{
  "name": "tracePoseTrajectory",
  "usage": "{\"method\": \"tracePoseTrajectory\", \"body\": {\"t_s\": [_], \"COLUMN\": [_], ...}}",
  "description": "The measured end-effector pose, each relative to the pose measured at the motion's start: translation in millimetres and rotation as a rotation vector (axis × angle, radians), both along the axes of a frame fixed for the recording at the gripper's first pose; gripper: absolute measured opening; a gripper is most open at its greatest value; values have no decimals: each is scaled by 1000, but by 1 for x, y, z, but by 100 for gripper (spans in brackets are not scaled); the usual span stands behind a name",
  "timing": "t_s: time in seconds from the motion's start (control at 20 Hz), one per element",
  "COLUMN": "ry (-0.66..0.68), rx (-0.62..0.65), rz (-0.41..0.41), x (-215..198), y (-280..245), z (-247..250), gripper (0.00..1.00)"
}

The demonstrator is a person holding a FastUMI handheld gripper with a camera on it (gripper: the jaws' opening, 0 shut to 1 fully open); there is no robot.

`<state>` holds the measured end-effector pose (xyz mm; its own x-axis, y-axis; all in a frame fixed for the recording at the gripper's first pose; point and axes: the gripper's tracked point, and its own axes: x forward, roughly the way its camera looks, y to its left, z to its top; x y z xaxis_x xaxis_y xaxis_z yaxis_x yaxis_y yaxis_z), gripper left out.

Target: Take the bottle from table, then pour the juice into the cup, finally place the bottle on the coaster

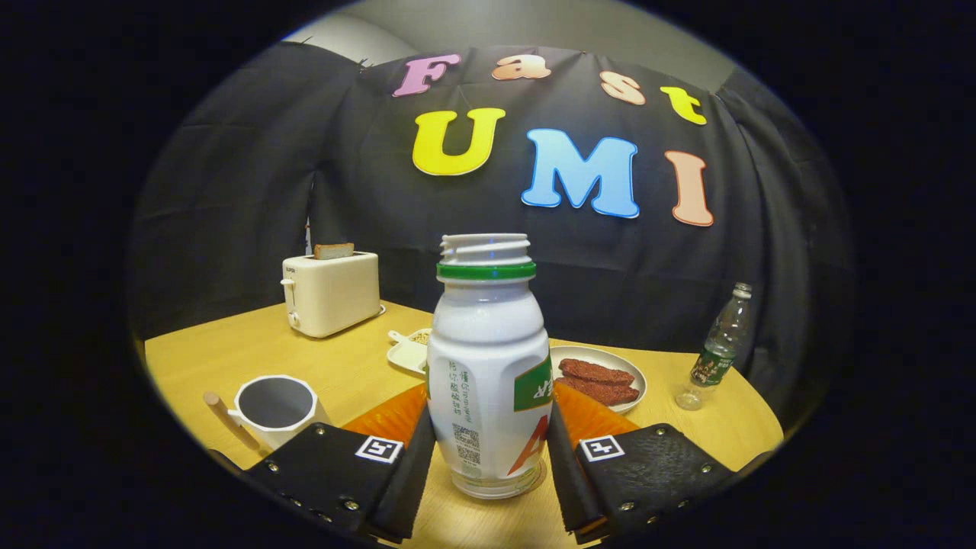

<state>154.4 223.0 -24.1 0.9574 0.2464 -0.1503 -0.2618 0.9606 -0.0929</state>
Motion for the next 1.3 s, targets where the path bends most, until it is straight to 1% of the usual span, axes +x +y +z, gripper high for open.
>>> {"method": "tracePoseTrajectory", "body": {"t_s": [0.3, 0.6, 0.75, 1.3], "ry": [6, 4, 24, 15], "rx": [43, 50, 76, 77], "rz": [-9, -29, -30, -27], "x": [11, 23, 27, 32], "y": [-3, -6, -6, -6], "z": [-9, -19, -28, -37], "gripper": [70, 70, 70, 70]}}
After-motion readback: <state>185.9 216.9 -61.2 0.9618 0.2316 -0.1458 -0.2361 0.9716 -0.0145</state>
